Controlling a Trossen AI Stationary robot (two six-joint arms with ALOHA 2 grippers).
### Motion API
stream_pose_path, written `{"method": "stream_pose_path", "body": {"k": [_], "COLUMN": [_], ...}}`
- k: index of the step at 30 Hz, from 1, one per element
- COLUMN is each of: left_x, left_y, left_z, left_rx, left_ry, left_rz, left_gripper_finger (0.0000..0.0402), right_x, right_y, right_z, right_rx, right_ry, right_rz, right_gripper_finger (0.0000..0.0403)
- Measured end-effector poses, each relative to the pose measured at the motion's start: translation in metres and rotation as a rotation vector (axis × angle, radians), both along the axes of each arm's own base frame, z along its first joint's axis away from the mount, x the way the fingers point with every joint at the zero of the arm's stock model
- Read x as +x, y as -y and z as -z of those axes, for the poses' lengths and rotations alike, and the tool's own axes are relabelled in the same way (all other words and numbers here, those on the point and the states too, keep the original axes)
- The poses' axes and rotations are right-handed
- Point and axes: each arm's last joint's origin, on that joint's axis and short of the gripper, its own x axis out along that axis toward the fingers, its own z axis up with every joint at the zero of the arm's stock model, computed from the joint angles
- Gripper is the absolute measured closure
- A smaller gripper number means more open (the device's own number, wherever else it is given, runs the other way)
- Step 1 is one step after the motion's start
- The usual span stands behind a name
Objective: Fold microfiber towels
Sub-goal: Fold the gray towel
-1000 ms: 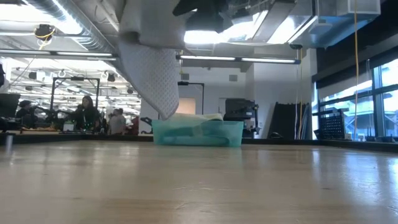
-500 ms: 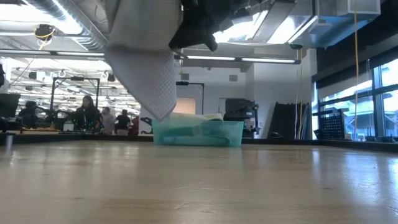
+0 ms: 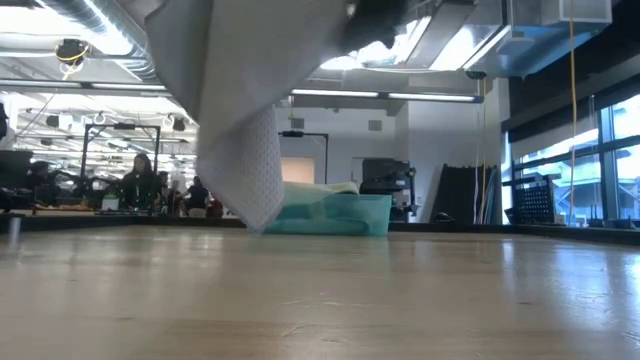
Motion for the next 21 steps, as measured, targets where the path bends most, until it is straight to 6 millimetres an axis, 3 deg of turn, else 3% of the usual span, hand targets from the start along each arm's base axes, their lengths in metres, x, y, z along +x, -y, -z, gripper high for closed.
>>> {"method": "stream_pose_path", "body": {"k": [7,12,21], "left_x": [-0.002,-0.003,-0.004], "left_y": [0.000,0.005,0.023], "left_z": [0.004,0.008,0.017], "left_rx": [-0.035,-0.148,-0.282], "left_ry": [-0.029,-0.060,-0.141], "left_rz": [-0.003,0.052,0.142], "left_gripper_finger": [0.0402,0.0402,0.0401], "right_x": [-0.048,-0.071,-0.102], "right_y": [-0.008,-0.014,-0.016], "right_z": [-0.038,-0.058,-0.073], "right_rx": [-0.030,0.079,0.136], "right_ry": [0.013,0.084,0.078], "right_rz": [-0.013,-0.115,-0.128], "right_gripper_finger": [0.0400,0.0401,0.0399]}}
